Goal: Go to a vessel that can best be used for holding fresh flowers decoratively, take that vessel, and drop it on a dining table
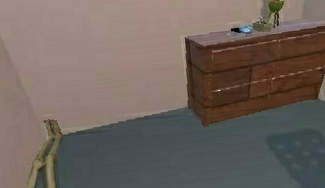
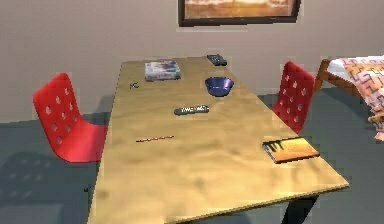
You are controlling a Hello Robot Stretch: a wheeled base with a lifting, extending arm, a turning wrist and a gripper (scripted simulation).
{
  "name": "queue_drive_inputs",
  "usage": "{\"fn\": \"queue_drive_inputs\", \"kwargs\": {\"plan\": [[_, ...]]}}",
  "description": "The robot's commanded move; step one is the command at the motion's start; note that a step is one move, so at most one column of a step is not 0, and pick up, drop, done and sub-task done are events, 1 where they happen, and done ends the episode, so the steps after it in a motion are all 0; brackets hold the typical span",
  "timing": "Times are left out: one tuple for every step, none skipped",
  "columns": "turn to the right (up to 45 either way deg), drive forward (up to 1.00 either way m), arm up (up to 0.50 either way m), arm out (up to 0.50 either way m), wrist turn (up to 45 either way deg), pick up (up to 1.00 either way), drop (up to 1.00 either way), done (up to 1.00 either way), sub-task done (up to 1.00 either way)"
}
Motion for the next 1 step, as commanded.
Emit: {"fn": "queue_drive_inputs", "kwargs": {"plan": [[-6.0, 0.0, 0.0, 0.0, 0.0, 0.0, 0.0, 0.0, 0.0]]}}
